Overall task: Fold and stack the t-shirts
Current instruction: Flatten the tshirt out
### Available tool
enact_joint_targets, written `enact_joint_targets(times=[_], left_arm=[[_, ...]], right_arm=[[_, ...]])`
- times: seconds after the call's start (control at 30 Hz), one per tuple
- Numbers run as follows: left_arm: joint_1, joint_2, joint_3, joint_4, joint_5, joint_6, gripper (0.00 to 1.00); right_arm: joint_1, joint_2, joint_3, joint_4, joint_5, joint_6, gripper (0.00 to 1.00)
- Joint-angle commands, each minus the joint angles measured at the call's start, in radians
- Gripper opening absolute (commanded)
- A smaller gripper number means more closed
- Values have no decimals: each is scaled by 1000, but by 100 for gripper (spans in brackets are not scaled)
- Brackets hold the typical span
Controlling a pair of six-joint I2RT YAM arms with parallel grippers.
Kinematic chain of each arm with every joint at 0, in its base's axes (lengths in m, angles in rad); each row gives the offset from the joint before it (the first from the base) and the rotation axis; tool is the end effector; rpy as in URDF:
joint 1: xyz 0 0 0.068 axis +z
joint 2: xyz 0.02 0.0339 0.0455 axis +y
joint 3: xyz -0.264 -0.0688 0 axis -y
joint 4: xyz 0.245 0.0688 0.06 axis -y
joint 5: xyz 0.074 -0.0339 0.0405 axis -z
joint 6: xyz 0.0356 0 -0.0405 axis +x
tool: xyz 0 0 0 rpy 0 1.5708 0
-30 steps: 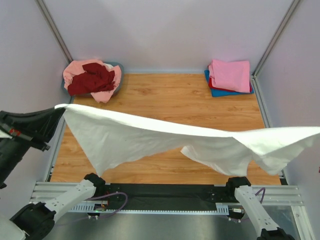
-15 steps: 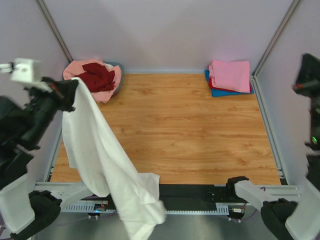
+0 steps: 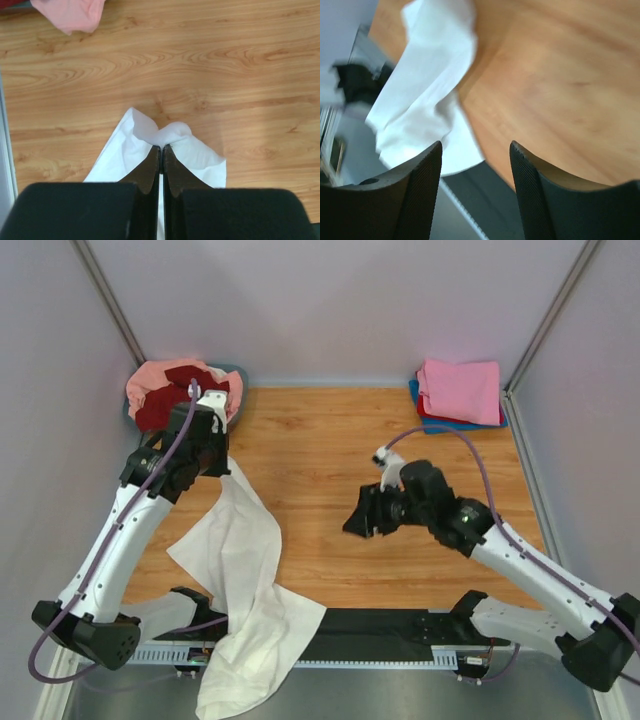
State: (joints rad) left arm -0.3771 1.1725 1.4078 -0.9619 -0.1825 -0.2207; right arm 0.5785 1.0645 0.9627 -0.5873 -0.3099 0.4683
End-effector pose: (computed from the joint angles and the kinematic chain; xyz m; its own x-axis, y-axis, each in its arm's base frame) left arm 0.2100 -0.0762 0.3999 -0.6543 0.0276 -0.7557 0.0951 0.9944 -0.0460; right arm 0.1825 0.1322 0.3106 -0.7991 -0.0084 -0.6012 -0.4002 0.7536 0.5214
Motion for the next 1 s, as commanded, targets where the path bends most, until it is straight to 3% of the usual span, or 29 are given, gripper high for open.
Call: enact_joint_targets(times=[0.0,0.07,0.2,0.37,0.4,0.6,0.97], left_arm=[[35,-56,-56,48,-23,23,0],[52,-66,-95,61,-14,26,0],[78,-103,-158,95,-9,35,0],[99,-146,-257,158,-3,40,0],[110,-164,-292,178,0,32,0],[129,-221,-403,233,23,24,0],[132,-275,-448,253,28,23,0]], right_arm=[[301,-93,-97,167,53,113,58],[503,-94,-155,194,132,171,60],[714,19,-190,300,199,271,60],[960,316,57,147,360,222,61],[977,418,142,114,386,207,62],[1015,650,271,185,344,199,67],[975,692,202,222,454,345,66]])
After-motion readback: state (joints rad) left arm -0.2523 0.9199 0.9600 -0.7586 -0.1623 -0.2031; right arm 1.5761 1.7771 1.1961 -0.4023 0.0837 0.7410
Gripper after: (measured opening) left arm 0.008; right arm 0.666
